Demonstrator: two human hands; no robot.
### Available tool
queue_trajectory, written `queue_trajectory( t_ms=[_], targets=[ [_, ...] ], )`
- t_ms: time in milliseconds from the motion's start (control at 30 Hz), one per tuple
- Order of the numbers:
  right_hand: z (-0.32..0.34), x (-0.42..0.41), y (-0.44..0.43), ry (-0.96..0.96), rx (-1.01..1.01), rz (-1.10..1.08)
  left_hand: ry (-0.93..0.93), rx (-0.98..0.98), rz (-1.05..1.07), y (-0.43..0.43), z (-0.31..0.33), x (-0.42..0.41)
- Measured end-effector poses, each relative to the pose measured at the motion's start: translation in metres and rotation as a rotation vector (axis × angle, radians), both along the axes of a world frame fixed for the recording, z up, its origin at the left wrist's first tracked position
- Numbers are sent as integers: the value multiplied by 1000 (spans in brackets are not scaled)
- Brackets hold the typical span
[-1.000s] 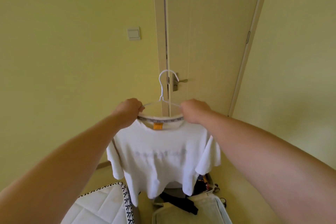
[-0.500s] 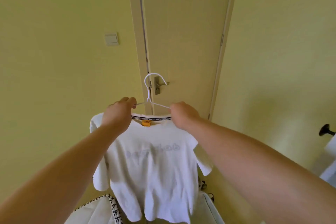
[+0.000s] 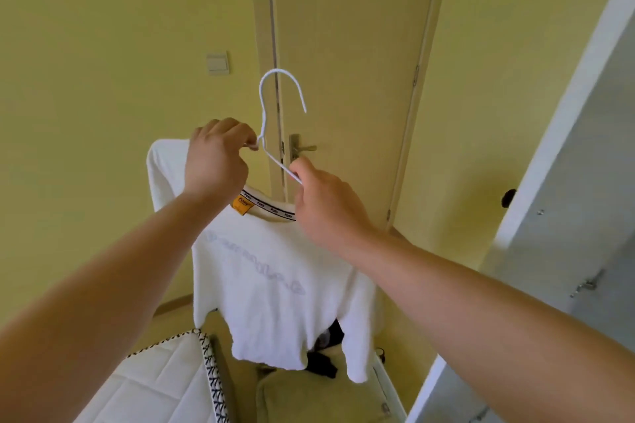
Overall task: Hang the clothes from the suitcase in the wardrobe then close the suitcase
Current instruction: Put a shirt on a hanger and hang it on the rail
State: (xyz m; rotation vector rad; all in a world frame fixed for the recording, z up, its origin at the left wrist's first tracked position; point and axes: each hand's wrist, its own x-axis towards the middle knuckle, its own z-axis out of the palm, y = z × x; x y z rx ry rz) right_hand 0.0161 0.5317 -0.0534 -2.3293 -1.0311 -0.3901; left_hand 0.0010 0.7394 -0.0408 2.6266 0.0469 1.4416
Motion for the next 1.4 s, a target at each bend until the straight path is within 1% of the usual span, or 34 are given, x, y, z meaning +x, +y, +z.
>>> queue_trajectory(
  t_ms=[100, 200, 333, 400, 433, 500, 567, 633, 700, 733, 800, 900, 967, 1067, 1133, 1267, 1333, 1400],
  targets=[
    [9, -35, -37, 5, 71, 10, -43, 15, -29, -39, 15, -30],
    [19, -58, -79, -48, 99, -42, -60, 67, -85, -82, 33, -56],
    [17, -79, -149, -181, 91, -135, 25, 137, -232, -153, 46, -92],
    [11, -82, -174, -280, 105, -190, 141, 83, -275, -182, 50, -106],
    [6, -82, -189, -334, 101, -225, 230, 11, -274, -199, 53, -112],
    [-7, -79, -225, -416, 105, -308, 458, -121, -261, -234, 56, -116],
    [-23, -77, -263, -431, 74, -393, 677, -223, -290, -273, 50, -116],
    [-36, -74, -300, -404, 88, -443, 833, -351, -335, -315, 38, -111],
    [-46, -71, -341, -336, 93, -503, 958, -521, -451, -360, 23, -102],
    [-49, -71, -358, -288, 73, -554, 1003, -610, -515, -378, 18, -98],
    [-52, -73, -400, -184, 50, -713, 1079, -728, -637, -426, 9, -86],
    [-53, -83, -451, -93, 118, -832, 1170, -896, -721, -488, -4, -63],
    [-52, -94, -483, -72, 150, -884, 1235, -927, -758, -536, -12, -47],
    [-49, -110, -516, 33, 233, -919, 1270, -961, -814, -598, -21, -28],
    [-47, -120, -539, 78, 234, -968, 1300, -981, -861, -645, -25, -15],
    [-44, -131, -582, 187, 142, -1072, 1301, -978, -964, -726, -27, 14],
    [-45, -134, -605, 227, 166, -1137, 1300, -971, -1029, -761, -26, 29],
    [-50, -136, -629, 232, 171, -1200, 1305, -1033, -1078, -788, -22, 44]
  ],
)
